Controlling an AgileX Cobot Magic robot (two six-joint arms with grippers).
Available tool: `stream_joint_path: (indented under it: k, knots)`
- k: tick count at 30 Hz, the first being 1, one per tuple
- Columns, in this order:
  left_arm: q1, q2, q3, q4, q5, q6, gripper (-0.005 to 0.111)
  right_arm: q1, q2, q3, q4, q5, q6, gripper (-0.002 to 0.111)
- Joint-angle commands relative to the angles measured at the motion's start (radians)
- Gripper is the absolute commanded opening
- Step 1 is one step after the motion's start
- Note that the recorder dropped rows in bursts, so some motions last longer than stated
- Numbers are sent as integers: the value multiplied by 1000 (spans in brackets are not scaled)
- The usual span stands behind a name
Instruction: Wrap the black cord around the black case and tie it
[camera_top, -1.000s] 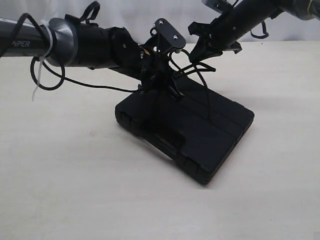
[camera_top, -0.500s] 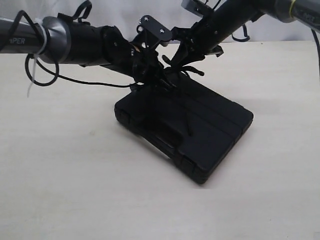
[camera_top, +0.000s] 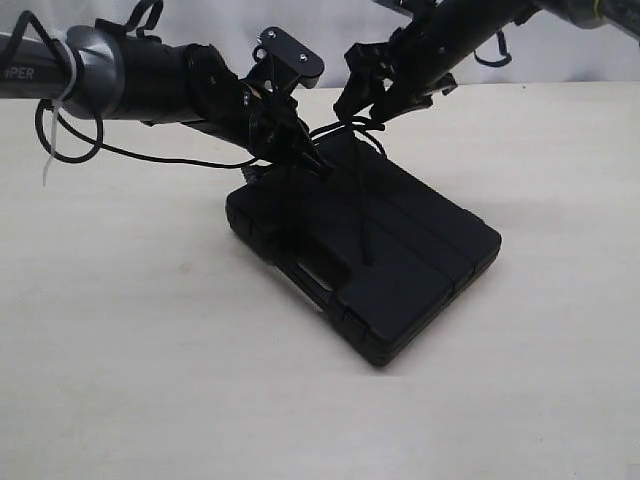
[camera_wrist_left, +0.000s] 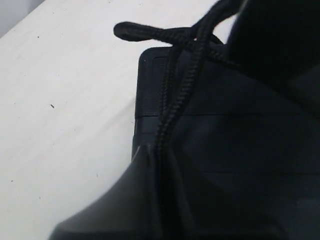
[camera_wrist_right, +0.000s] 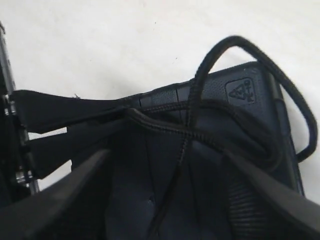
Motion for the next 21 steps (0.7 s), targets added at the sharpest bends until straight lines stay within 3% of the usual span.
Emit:
stream_joint_path:
  k: [1,10,17,21]
  knots:
    - [-2,-3,-2,20,-19,-4,0,1,-101,27,-81,6,4,60]
    - [-2,-3,-2,20,-23,-4,0,1,-200,370,-25,6,-117,58]
    - [-2,-3,-2,18,7,-4,0,3,-160,444,134,3,-257,58]
    - [-9,-3,-2,16,37,-4,0,45,-134,444,127,-128,-273,57]
